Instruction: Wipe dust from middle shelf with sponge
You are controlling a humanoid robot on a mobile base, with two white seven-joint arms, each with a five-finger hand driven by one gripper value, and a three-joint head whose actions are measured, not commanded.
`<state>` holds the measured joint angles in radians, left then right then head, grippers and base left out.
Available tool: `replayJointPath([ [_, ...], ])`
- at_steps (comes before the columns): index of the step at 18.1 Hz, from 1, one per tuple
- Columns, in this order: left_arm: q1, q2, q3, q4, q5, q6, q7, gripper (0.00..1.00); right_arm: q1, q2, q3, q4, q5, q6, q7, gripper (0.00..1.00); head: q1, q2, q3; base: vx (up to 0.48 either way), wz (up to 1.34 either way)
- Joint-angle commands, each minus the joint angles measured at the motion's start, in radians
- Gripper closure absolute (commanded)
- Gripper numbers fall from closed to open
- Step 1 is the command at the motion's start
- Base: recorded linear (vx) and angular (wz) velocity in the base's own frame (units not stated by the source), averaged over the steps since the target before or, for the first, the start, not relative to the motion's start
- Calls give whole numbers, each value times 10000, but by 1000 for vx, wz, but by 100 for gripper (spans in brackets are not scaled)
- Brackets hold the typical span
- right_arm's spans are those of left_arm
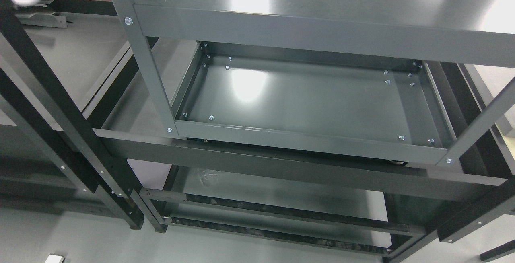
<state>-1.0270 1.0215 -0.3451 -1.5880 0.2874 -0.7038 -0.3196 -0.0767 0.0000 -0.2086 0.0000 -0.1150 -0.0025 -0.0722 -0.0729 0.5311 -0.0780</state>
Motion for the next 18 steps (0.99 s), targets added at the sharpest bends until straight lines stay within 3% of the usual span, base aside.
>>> replayJointPath([
  [1,1768,-5326,3130,-638,149,703,51,96,0,-175,0,-174,0,730,1,0,0,0,0,0,0],
  [2,2014,-6445,2780,-869,-201,733,51,97,0,-175,0,-174,0,730,1,0,0,0,0,0,0],
  [7,2888,-9717,113,-1132,-1535,672,51,96,0,-175,0,-174,0,730,1,0,0,0,0,0,0],
  [8,3301,-10040,-272,-1056,-2056,672,51,96,0,-175,0,-174,0,730,1,0,0,0,0,0,0],
  [10,4069,-10040,-871,-720,-2962,611,279,95,0,-175,0,-174,0,730,1,0,0,0,0,0,0],
  [12,4804,-10040,-1501,121,-3196,611,1320,95,0,-175,0,-174,0,730,1,0,0,0,0,0,0],
  [18,7135,-10040,-618,1399,-3181,748,2011,94,0,-175,0,-174,0,730,1,0,0,0,0,0,0],
])
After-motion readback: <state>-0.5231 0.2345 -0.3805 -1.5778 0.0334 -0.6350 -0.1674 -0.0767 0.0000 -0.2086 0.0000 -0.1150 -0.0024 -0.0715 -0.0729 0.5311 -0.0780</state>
